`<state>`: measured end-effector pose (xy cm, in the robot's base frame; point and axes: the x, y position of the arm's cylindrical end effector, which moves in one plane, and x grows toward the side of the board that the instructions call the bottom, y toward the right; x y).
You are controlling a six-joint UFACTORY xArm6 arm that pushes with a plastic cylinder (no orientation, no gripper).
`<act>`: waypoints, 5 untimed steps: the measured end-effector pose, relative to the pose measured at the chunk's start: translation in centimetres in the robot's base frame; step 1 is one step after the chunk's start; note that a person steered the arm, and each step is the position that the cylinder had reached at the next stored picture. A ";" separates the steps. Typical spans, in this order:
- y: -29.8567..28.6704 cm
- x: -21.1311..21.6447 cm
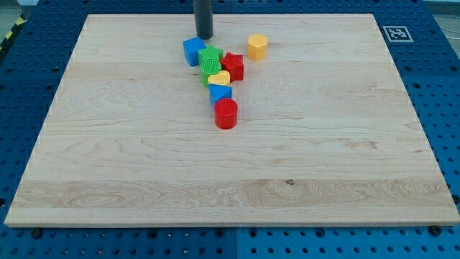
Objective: Push the blue cube to the left of the green star
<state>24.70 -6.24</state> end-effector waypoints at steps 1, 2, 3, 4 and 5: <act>-1.4 -1.6; -2.5 -3.0; -2.5 -2.8; -1.2 -1.1; 0.2 1.4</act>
<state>26.08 -6.08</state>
